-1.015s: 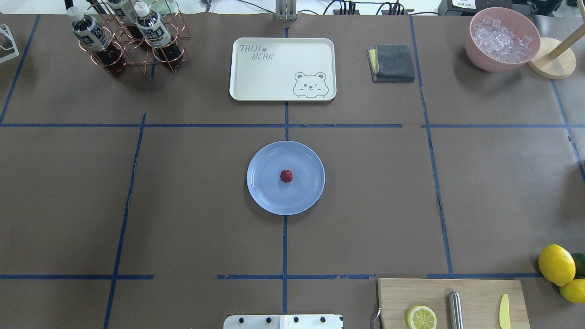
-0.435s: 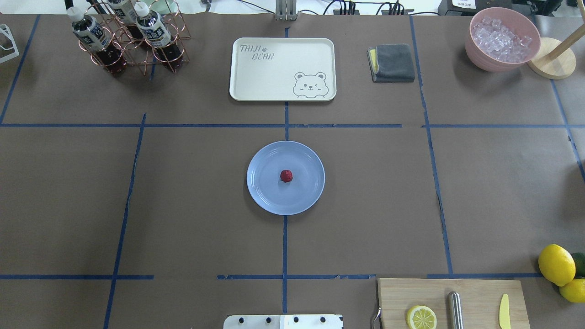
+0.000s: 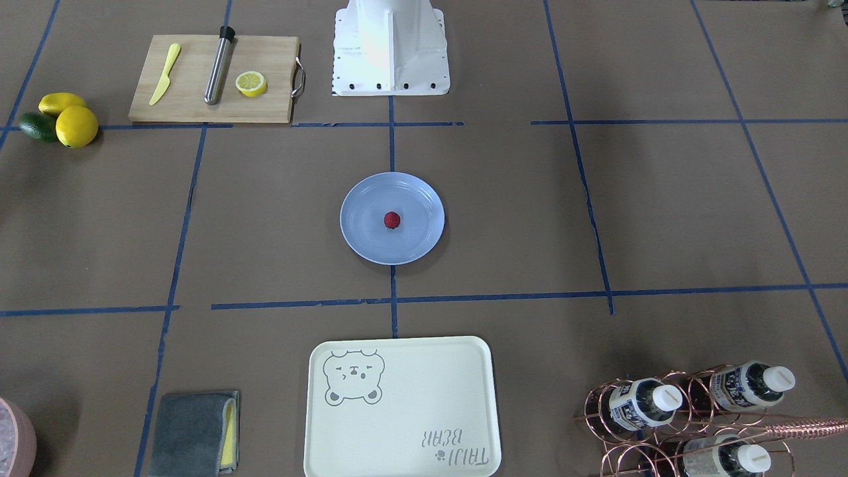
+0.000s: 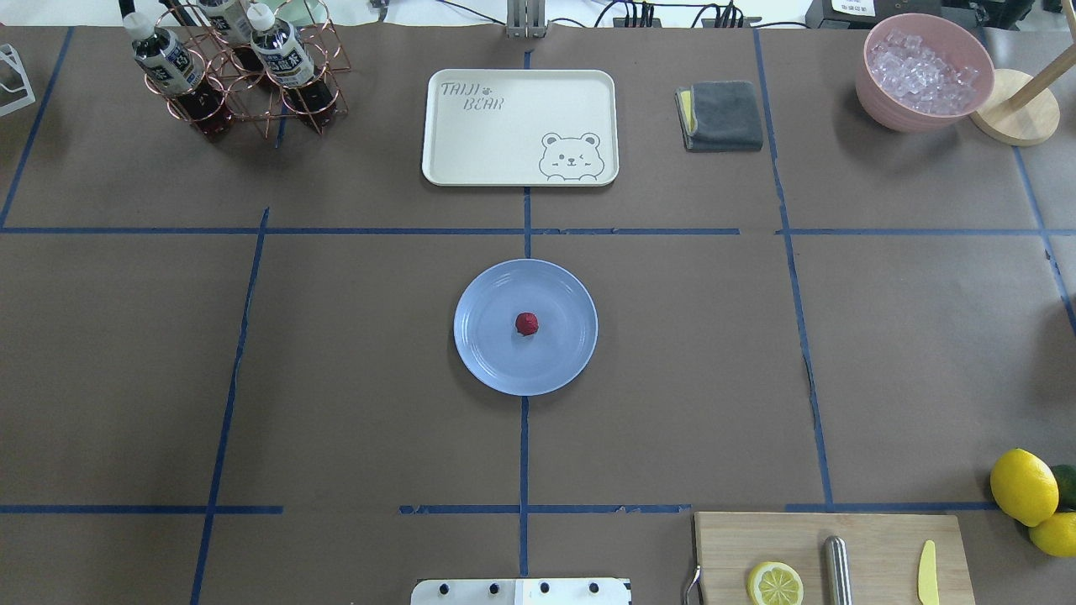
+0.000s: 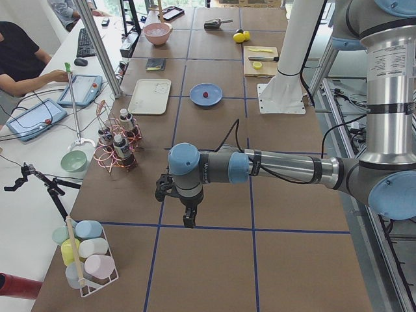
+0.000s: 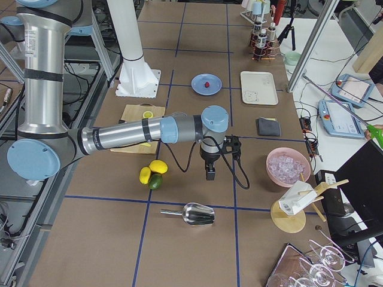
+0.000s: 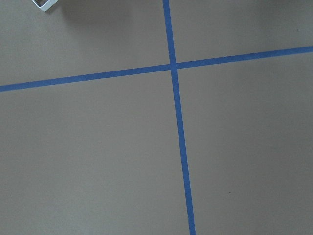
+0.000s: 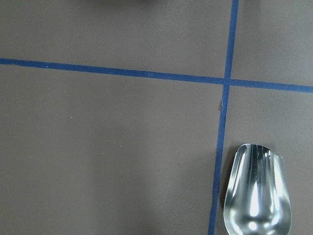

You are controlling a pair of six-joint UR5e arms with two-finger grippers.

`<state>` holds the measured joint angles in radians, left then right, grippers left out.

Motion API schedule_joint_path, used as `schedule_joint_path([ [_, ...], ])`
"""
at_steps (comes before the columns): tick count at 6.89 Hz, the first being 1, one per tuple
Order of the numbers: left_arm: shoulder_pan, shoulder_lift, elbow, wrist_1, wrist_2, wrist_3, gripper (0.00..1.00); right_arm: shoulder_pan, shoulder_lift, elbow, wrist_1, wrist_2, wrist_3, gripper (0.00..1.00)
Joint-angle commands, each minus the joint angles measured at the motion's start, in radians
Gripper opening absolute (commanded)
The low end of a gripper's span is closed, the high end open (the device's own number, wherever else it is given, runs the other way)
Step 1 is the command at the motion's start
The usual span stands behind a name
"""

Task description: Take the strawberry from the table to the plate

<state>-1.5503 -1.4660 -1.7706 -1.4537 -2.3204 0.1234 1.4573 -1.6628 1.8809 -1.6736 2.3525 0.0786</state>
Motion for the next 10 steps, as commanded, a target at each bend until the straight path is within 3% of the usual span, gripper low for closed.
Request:
schedule_joint_path([
  [1,0.001,0.000,0.008,0.000,-0.001,0.002,1.00,0.000,0.000,-0.003,0.000,0.008,0.000,1.00],
  [9,0.001,-0.004,0.020,0.001,-0.002,0.005,1.00,0.001,-0.067,-0.036,0.006,0.020,-0.115,1.00],
  [10,0.001,-0.005,0.020,0.001,-0.004,0.005,1.00,0.003,-0.098,-0.040,0.067,0.014,-0.118,1.00],
])
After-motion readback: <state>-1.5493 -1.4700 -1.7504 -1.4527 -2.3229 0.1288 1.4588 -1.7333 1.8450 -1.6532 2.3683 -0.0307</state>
